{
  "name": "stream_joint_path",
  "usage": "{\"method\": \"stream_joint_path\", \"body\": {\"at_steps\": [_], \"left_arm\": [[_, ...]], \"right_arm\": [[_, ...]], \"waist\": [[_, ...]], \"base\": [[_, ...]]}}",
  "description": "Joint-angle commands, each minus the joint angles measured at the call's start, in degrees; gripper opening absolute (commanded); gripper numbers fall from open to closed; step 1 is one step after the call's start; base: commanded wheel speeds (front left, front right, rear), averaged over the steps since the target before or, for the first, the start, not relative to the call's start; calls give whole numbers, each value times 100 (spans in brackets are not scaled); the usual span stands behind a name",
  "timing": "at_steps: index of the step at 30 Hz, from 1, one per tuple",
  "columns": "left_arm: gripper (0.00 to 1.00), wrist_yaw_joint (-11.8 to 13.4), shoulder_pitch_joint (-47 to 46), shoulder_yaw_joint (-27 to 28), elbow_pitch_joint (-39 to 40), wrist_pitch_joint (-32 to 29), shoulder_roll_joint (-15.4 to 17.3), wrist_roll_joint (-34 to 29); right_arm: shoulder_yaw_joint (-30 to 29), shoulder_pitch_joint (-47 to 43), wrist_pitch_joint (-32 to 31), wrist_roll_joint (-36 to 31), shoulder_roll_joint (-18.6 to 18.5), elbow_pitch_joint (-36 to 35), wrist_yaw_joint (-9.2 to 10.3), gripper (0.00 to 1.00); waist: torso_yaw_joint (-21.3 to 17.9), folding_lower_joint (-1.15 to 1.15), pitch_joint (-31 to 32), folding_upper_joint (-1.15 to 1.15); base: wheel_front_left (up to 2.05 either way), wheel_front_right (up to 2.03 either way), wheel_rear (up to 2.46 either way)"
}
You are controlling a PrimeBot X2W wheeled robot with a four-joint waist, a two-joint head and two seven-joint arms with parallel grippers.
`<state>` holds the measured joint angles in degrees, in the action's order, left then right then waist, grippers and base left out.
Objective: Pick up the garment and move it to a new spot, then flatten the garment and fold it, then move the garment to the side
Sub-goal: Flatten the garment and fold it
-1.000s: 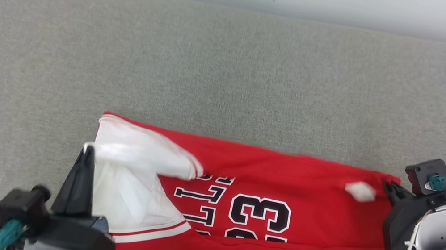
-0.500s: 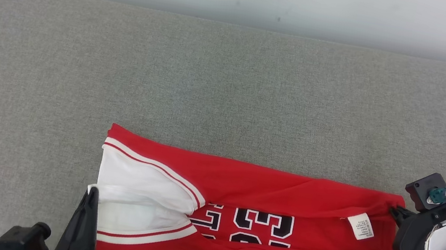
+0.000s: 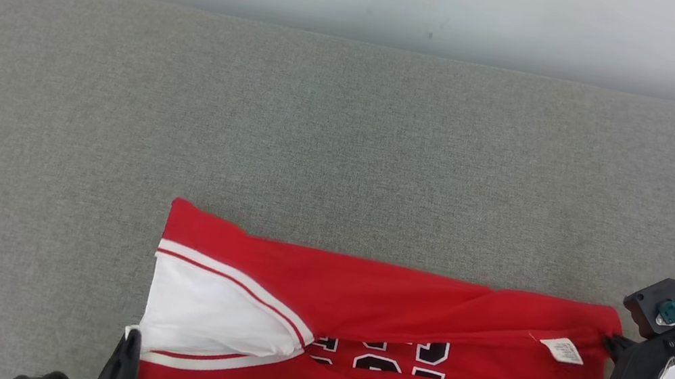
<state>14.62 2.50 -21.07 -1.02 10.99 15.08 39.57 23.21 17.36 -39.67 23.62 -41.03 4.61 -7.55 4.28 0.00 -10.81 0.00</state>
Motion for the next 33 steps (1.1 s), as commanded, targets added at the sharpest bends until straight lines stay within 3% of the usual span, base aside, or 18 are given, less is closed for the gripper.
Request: {"method": "stream_joint_path", "body": {"at_steps": [1,8,9,10,11,12,19,24,28,33], "left_arm": [[0,2,54,19,-13,2,36,70],[0,-74,-39,-182,-347,-177,111,-48],[0,-67,-41,-202,-402,-198,102,-42],[0,-38,-45,-214,-460,-221,116,-71],[11,-7,-59,-219,-502,-217,122,-95],[100,14,-74,-221,-543,-204,128,-125],[100,200,-117,-232,-723,-73,294,-393],[100,359,-55,-80,-619,193,401,-592],[100,317,1,121,-316,371,389,-741],[100,70,40,543,330,419,200,-1093]], "right_arm": [[-3,-73,-11,19,-32,-17,13,0],[183,-194,-145,1,-51,-44,13,0],[188,-218,-171,54,-14,-29,13,4],[148,-231,-205,69,15,3,13,76],[120,-244,-229,76,31,22,13,100],[100,-257,-258,93,57,33,13,100],[-288,-474,-270,119,135,-121,13,100],[-990,-870,-161,115,442,-447,13,100],[-1747,-1304,214,-64,1012,-826,13,100],[-2391,-1689,993,-283,2099,-1232,13,100]], "waist": [[7,0,-3,0],[9,0,-3,0],[3,0,1,0],[0,0,6,0],[1,0,11,0],[3,0,18,0],[11,0,144,0],[49,0,276,0],[82,0,381,0],[56,0,512,0]], "base": [[0,0,0],[0,0,0],[0,0,0],[0,0,0],[0,0,0],[0,0,0],[0,0,0],[0,0,0],[0,0,0],[0,0,0]]}}
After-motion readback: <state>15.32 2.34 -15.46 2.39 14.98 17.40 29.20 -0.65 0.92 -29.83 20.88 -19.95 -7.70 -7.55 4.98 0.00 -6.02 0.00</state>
